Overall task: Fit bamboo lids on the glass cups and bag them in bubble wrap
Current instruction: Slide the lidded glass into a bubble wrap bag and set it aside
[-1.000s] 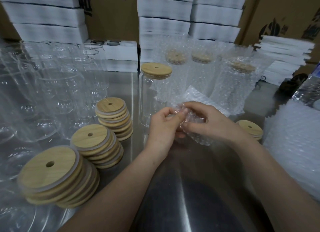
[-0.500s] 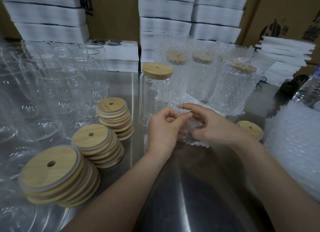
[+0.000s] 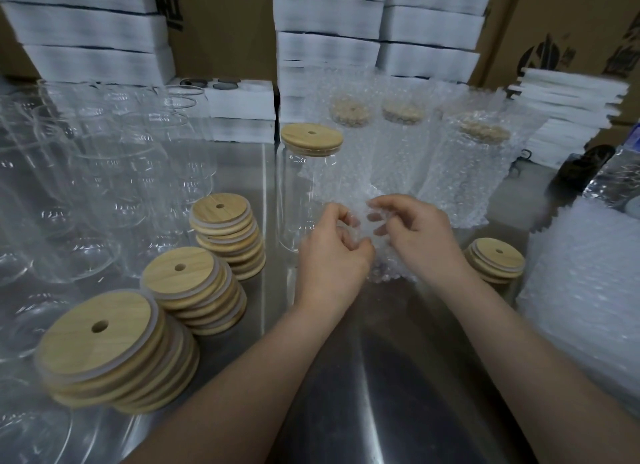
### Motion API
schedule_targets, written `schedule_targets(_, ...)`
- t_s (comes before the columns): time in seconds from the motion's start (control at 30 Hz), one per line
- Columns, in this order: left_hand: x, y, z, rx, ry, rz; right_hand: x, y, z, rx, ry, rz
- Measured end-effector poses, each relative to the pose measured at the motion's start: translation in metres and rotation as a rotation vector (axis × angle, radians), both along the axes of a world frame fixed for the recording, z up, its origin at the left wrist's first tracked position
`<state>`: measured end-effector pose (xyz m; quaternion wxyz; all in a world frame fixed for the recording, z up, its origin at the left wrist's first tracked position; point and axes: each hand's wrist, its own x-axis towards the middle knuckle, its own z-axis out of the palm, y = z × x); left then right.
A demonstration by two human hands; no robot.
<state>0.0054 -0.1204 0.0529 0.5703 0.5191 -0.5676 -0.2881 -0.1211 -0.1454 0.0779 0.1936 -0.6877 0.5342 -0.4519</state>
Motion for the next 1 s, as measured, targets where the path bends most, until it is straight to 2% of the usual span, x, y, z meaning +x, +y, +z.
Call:
schedule_targets(0.23,0.007,0.003,0.001,0.034,-0.316,0.102,-0.001,0.001,0.004,-0.193,0.014,-0.176)
schedule_targets(0.4,0.007,0.005,0.006,0.160,-0.347,0.143,0.003,0.003,0.009,-0.205,-0.224,-0.202)
schedule_targets(0.47,0.006,0.006,0.007,0.181,-0.335,0.153,0.004,0.003,0.011,-0.195,-0.252,-0.185)
schedule_targets(0.57,0.006,0.006,0.008,0.172,-0.299,0.163,0.004,0.005,0.017,-0.117,-0.188,-0.084)
schedule_targets(0.7,0.005,0.006,0.009,0.125,-0.213,0.152,0.004,0.007,0.031,0.091,-0.044,0.124)
schedule_targets(0.83,0.007,0.008,0.011,0.090,-0.146,0.165,0.002,0.003,0.044,0.260,0.183,0.283)
schedule_targets(1.0,0.008,0.009,0.011,0.053,-0.116,0.182,0.002,-0.005,0.050,0.313,0.287,0.317)
